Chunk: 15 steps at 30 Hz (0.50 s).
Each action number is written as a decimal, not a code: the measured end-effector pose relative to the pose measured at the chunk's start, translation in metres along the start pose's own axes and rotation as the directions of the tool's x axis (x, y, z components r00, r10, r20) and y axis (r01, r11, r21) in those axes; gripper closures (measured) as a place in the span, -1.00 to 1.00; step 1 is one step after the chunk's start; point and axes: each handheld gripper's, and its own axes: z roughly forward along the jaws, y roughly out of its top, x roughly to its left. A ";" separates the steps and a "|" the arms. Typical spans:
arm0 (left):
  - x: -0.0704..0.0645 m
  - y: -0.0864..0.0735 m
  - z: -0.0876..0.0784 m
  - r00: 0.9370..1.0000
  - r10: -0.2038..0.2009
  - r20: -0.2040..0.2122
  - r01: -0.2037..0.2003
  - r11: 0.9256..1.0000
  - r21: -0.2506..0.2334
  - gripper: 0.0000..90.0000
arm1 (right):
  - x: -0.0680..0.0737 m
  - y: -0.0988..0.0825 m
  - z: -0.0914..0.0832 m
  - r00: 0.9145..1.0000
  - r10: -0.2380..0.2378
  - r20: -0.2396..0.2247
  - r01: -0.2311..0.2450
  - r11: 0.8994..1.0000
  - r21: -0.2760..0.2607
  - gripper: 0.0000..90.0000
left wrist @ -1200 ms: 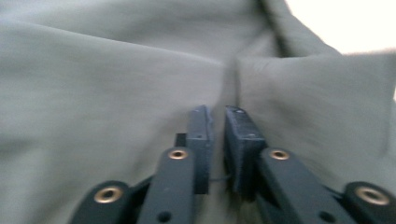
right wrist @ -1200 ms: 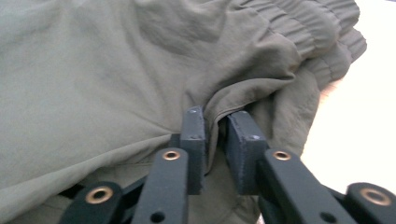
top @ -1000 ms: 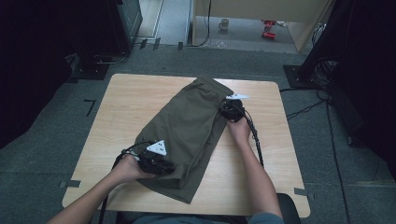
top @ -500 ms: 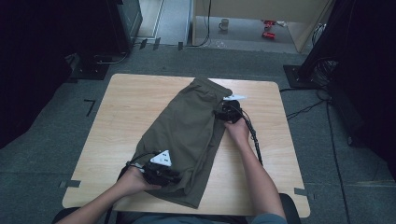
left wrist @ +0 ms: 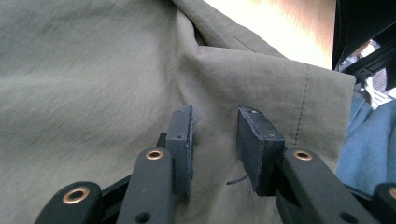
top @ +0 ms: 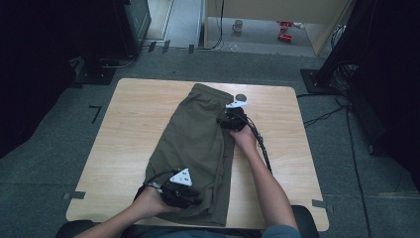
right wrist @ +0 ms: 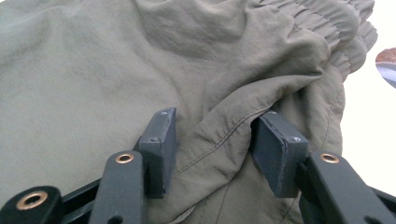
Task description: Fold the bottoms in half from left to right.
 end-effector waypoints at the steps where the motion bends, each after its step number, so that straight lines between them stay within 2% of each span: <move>1: 0.001 0.001 -0.002 1.000 0.000 -0.006 0.000 1.000 -0.001 0.45 | -0.001 0.001 -0.001 1.000 0.011 -0.002 -0.011 1.000 0.006 0.10; 5: 0.010 0.007 -0.015 1.000 -0.003 -0.029 0.001 0.998 -0.062 0.42 | -0.008 0.003 -0.007 0.997 0.079 -0.021 -0.078 0.997 0.024 0.06; 11: 0.030 0.019 -0.038 0.995 -0.034 -0.093 0.021 0.990 -0.137 0.36 | -0.013 0.010 -0.027 0.998 0.066 -0.003 -0.065 0.998 0.019 0.00; 15: 0.045 0.024 -0.050 0.988 -0.043 -0.146 0.020 0.988 -0.155 0.31 | -0.011 0.013 -0.041 0.999 0.045 -0.008 -0.045 0.999 0.007 -0.04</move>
